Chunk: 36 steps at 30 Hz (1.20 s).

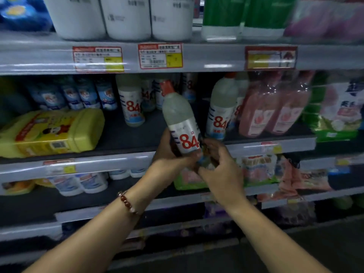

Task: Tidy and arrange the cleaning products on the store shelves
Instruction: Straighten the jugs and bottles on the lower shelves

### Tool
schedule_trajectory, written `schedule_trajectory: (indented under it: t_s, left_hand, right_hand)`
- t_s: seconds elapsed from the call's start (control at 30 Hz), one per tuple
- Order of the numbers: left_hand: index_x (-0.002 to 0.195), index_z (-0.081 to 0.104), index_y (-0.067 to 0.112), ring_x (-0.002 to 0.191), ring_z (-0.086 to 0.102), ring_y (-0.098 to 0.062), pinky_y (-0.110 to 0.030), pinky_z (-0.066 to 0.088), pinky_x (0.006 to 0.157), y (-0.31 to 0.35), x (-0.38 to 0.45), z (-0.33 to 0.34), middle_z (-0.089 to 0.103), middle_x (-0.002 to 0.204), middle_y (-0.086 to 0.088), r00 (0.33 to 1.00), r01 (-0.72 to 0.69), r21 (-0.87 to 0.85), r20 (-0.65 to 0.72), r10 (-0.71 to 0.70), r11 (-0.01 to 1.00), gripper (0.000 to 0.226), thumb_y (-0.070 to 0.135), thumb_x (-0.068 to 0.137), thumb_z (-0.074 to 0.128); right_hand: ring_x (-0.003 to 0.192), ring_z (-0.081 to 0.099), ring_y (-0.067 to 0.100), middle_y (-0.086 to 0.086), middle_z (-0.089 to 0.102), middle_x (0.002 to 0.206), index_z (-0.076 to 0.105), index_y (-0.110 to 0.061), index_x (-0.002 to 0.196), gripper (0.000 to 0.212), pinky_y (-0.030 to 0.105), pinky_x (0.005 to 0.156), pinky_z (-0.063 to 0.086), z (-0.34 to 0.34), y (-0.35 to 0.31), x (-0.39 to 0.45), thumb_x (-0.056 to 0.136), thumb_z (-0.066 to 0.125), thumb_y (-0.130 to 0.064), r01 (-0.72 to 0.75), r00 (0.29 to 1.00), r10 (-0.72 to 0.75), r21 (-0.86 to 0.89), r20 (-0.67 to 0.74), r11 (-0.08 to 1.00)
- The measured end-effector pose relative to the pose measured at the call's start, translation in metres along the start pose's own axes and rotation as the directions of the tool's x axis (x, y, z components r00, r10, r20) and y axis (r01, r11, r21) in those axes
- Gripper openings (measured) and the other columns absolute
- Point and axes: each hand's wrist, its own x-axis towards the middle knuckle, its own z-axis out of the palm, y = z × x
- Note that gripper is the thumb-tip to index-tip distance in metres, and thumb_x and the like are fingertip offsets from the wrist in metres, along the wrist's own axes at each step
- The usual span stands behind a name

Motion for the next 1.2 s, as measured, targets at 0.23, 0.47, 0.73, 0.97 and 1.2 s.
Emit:
schedule_trajectory:
  t_s: [0.23, 0.47, 0.73, 0.97, 1.2]
  left_hand:
    - [0.129, 0.049, 0.038, 0.109, 0.066, 0.003, -0.02, 0.057, 0.084, 0.01, 0.03, 0.018, 0.068, 0.118, 0.019, 0.979, -0.149, 0.194, -0.112, 0.173, 0.97, 0.077, -0.003, 0.075, 0.085]
    - [0.136, 0.049, 0.026, 0.107, 0.065, 0.008, -0.016, 0.055, 0.085, 0.01, 0.047, 0.022, 0.067, 0.116, 0.021, 0.966, -0.142, 0.293, -0.169, 0.197, 0.945, 0.074, 0.001, 0.077, 0.085]
    - [0.153, 0.036, 0.019, 0.129, 0.06, -0.015, -0.046, 0.052, 0.105, -0.003, 0.061, 0.015, 0.061, 0.141, 0.001, 0.975, -0.145, 0.334, -0.111, 0.191, 0.931, 0.082, -0.003, 0.085, 0.076]
    - [0.148, 0.047, 0.024, 0.127, 0.061, -0.009, -0.042, 0.053, 0.105, -0.023, 0.058, 0.023, 0.065, 0.136, 0.01, 0.969, -0.147, 0.342, -0.141, 0.205, 0.928, 0.068, 0.01, 0.089, 0.077]
    - [0.155, 0.039, 0.029, 0.128, 0.057, -0.018, -0.034, 0.049, 0.104, -0.023, 0.024, 0.012, 0.06, 0.144, 0.001, 0.97, -0.061, 0.821, -0.086, 0.229, 0.567, 0.064, 0.033, 0.097, 0.065]
  right_hand:
    - [0.118, 0.057, -0.006, -0.028, 0.059, 0.124, 0.048, -0.041, 0.128, 0.053, 0.018, 0.099, 0.046, -0.005, 0.018, 0.034, 0.091, 0.073, -0.014, 0.155, 0.988, -0.155, -0.025, -0.008, 0.988]
    - [0.123, 0.056, 0.005, -0.008, 0.058, 0.132, 0.042, -0.028, 0.137, 0.059, 0.023, 0.102, 0.048, -0.004, 0.018, 0.049, 0.089, 0.072, -0.013, 0.128, 0.989, -0.128, 0.005, 0.075, 0.992]
    - [0.142, 0.033, 0.007, -0.005, 0.034, 0.155, 0.03, -0.023, 0.155, 0.076, 0.03, 0.118, 0.033, 0.002, 0.012, 0.047, 0.09, 0.069, -0.023, 0.052, 0.994, -0.045, -0.068, 0.099, 0.996]
    - [0.138, 0.028, -0.008, -0.017, 0.029, 0.156, 0.022, -0.033, 0.158, 0.078, -0.003, 0.102, 0.024, 0.002, 0.024, 0.044, 0.093, 0.065, -0.026, -0.034, 0.995, 0.038, -0.049, 0.089, 0.998]
    - [0.146, 0.026, 0.004, -0.007, 0.033, 0.161, 0.03, -0.024, 0.157, 0.072, 0.011, 0.115, 0.022, -0.013, 0.023, 0.023, 0.095, 0.066, -0.029, 0.111, 0.987, -0.061, -0.35, 0.15, 0.93]
